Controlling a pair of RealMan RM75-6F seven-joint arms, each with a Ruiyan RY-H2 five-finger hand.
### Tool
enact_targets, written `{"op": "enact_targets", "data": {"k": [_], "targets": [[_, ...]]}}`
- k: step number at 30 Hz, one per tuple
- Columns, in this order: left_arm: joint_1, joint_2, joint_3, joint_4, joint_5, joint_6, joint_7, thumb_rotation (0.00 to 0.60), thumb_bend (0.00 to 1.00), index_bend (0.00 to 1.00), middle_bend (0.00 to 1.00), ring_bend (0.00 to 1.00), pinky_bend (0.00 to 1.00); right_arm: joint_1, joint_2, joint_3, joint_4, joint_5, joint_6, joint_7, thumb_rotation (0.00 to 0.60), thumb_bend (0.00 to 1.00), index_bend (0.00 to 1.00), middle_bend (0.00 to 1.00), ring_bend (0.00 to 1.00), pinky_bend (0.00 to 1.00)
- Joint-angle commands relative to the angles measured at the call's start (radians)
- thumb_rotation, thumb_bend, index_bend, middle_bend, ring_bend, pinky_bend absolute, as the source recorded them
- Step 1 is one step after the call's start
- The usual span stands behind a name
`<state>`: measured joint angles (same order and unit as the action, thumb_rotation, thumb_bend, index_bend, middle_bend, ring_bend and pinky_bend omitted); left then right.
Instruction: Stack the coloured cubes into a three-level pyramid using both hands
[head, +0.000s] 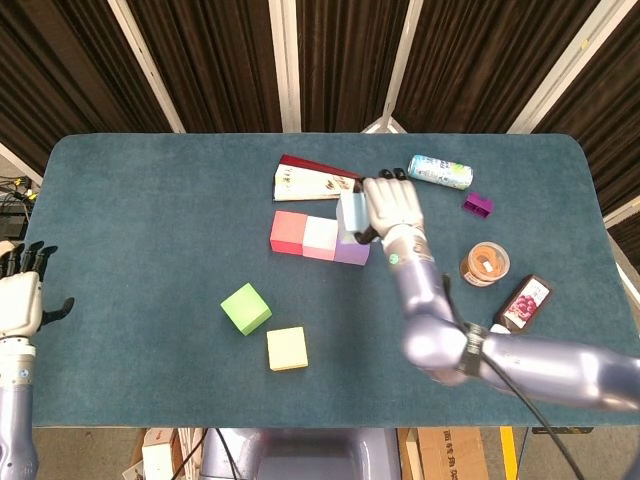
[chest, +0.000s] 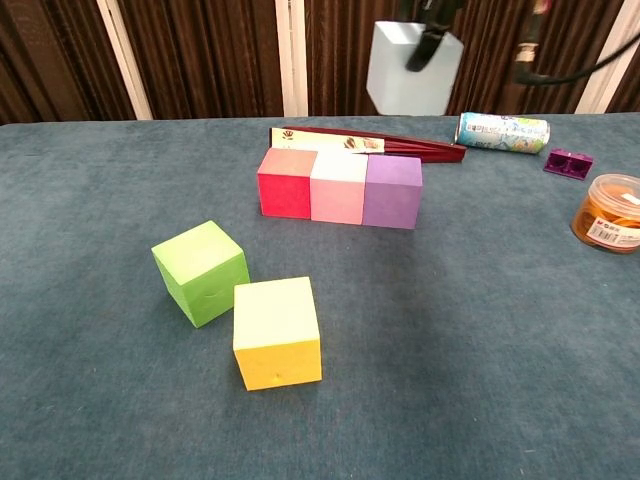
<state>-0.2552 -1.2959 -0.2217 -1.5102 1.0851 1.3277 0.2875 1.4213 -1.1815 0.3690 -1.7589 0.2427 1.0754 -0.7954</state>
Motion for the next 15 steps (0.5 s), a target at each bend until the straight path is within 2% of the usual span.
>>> {"op": "enact_targets", "data": {"k": [1, 7, 15], "targets": [[0.000, -0.006, -0.007, -0.006, -0.023, 0.014, 0.028, 0.600, 0.31, 0.16, 0.07, 0.00, 0.00, 0.044, -0.098, 0.033, 0.099, 0.051, 0.071, -0.018, 0.600, 0.27, 0.37, 0.32, 0.12, 0.00], [-0.009, -0.014, -0.004, -0.006, -0.037, 0.009, 0.057, 0.600, 0.31, 0.16, 0.07, 0.00, 0.00, 0.062, -0.209, 0.051, 0.237, 0.084, 0.111, -0.046, 0.600, 0.27, 0.37, 0.32, 0.12, 0.00], [-0.018, -0.027, -0.009, 0.009, -0.053, 0.007, 0.067, 0.600, 0.31, 0.16, 0.07, 0.00, 0.00, 0.083, -0.307, 0.115, 0.362, 0.128, 0.138, -0.130, 0.600, 0.27, 0.37, 0.32, 0.13, 0.00]]}}
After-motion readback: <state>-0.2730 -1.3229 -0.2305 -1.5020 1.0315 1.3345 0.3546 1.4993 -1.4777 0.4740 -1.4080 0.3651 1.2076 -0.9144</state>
